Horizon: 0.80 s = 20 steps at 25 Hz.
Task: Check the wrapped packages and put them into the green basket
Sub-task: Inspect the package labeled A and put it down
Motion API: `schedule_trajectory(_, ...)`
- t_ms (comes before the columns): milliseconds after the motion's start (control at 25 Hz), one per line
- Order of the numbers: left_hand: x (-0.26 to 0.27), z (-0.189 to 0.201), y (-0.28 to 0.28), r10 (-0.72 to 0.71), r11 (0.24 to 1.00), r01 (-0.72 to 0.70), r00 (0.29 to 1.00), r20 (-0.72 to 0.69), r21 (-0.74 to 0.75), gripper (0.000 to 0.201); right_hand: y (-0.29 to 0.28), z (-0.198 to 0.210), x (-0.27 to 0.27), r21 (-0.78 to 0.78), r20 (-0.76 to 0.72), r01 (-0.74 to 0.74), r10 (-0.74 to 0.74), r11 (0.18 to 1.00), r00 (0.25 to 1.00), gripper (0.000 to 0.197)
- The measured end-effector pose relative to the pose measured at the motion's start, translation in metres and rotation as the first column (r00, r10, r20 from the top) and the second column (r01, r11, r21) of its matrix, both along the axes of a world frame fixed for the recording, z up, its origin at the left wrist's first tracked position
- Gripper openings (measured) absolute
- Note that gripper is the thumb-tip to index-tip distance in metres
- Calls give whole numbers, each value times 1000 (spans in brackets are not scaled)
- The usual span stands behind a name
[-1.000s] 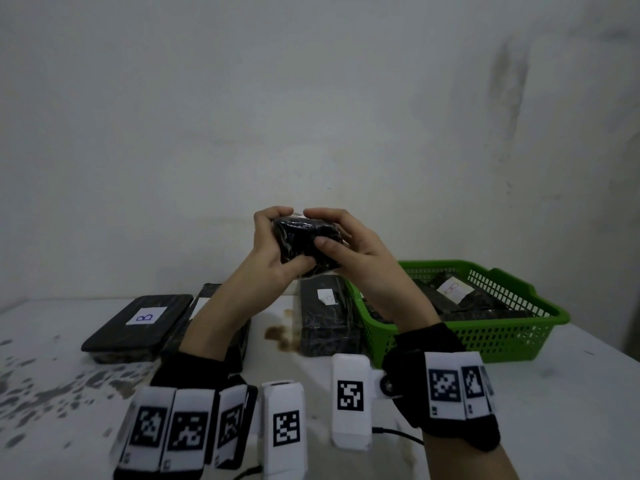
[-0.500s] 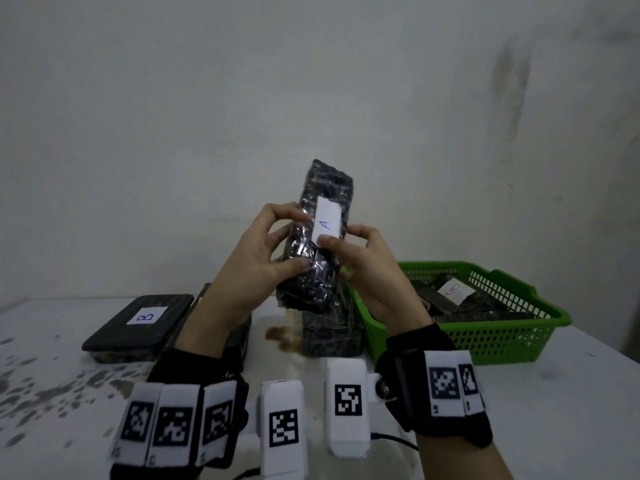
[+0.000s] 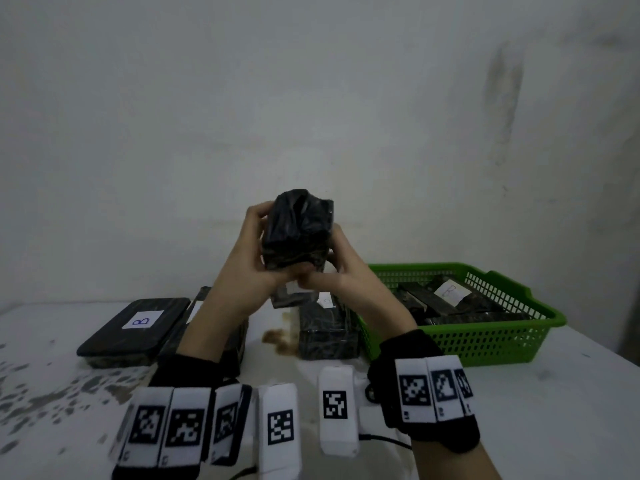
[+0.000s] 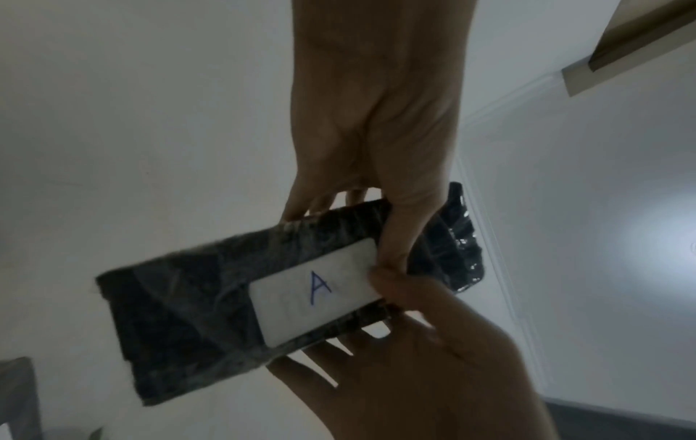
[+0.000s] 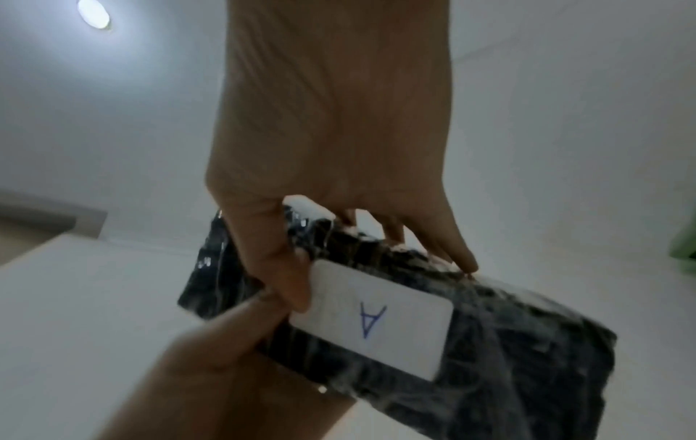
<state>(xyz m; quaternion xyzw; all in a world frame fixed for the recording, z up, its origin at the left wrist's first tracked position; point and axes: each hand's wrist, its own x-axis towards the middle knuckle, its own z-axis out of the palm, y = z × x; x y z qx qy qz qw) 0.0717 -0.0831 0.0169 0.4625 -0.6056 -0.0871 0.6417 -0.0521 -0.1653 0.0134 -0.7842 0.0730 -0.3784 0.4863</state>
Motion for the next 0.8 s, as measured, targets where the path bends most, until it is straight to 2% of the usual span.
schedule_trajectory(120,5,0,2,48,999,-49,996,73,18,69,5,8,-7,-8,109,-137,137,991,985,70)
schedule_trajectory(240,2,-2,1,59,998,-61,989,133,15,68,6,11,-4,-83,151,-44,56,996,987,64)
schedule_trajectory(360,3,-1,3,-87,992,76,990,108,97,70,5,11,-4,-100,179,-3,21,995,984,64)
schedule_trajectory(480,7,5,1,-161,976,165,986,-39,144,87,5,11,-5,-117,167,15,5,993,986,63)
schedule_trajectory(520,7,5,0,-145,975,154,987,-73,157,82,7,10,-4,-133,147,20,0,991,989,62)
schedule_trajectory(560,5,5,2,-114,979,126,990,-83,161,64,8,10,-3,-165,121,37,-17,986,992,61)
schedule_trajectory(600,2,5,5,-85,979,95,994,-63,179,46,10,9,-2,-211,91,70,-52,975,994,62)
schedule_trajectory(640,1,4,6,-59,978,63,998,-27,199,37,11,9,0,-267,58,108,-96,958,994,64)
schedule_trajectory(760,1,3,9,-44,949,34,999,24,312,32,10,7,2,-430,-89,141,-197,892,976,76)
schedule_trajectory(800,2,2,9,-40,941,35,999,10,336,30,10,5,4,-472,-133,148,-236,869,963,74)
